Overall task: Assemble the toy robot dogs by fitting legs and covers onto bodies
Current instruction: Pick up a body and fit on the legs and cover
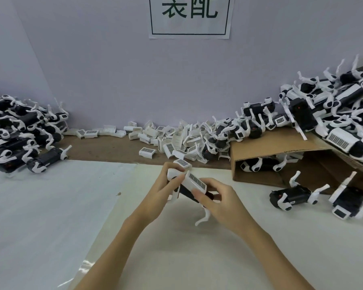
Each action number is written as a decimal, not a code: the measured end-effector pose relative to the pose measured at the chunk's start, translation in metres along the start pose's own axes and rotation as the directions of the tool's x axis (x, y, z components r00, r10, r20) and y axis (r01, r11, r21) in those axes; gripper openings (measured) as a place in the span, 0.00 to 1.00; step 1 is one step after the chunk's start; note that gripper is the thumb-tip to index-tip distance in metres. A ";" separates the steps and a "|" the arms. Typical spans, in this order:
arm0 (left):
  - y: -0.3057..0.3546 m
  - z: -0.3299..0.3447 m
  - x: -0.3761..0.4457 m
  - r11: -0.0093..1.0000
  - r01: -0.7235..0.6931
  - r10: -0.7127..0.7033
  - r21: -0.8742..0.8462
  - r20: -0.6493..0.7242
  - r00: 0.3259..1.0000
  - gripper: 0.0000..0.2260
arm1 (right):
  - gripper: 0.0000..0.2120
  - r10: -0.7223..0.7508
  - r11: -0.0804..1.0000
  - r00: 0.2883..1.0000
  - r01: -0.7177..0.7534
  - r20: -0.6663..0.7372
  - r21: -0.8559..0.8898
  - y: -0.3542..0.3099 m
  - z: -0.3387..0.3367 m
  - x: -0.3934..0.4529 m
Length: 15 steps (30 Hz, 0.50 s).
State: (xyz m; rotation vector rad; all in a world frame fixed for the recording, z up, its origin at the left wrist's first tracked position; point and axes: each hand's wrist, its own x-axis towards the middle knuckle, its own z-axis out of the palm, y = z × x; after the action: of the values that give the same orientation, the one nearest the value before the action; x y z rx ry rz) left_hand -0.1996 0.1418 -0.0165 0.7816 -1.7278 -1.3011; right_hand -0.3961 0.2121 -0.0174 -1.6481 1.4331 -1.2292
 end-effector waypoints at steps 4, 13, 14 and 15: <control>0.002 0.005 0.000 0.991 -0.066 0.072 0.119 -0.048 0.996 0.22 | 0.11 -0.041 0.993 0.999 0.044 0.025 -0.109 -0.002 -0.002 -0.004; 0.006 0.007 -0.003 0.983 -0.077 0.084 0.165 -0.036 0.996 0.19 | 0.12 -0.030 0.980 0.998 0.041 0.056 -0.192 -0.007 -0.004 -0.006; 0.007 0.007 -0.004 0.983 -0.083 0.090 0.163 -0.034 0.995 0.20 | 0.11 -0.029 0.983 0.997 0.042 0.070 -0.180 -0.008 -0.006 -0.006; 0.007 0.007 -0.004 0.982 -0.090 0.097 0.164 -0.036 0.995 0.21 | 0.11 -0.032 0.983 0.996 0.047 0.087 -0.175 -0.010 -0.008 -0.007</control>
State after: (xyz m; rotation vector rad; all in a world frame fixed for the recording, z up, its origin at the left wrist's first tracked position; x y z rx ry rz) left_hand -0.2035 0.1505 -0.0119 0.8040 -1.8296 -1.0834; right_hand -0.3999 0.2217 -0.0072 -1.8325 1.5006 -1.0660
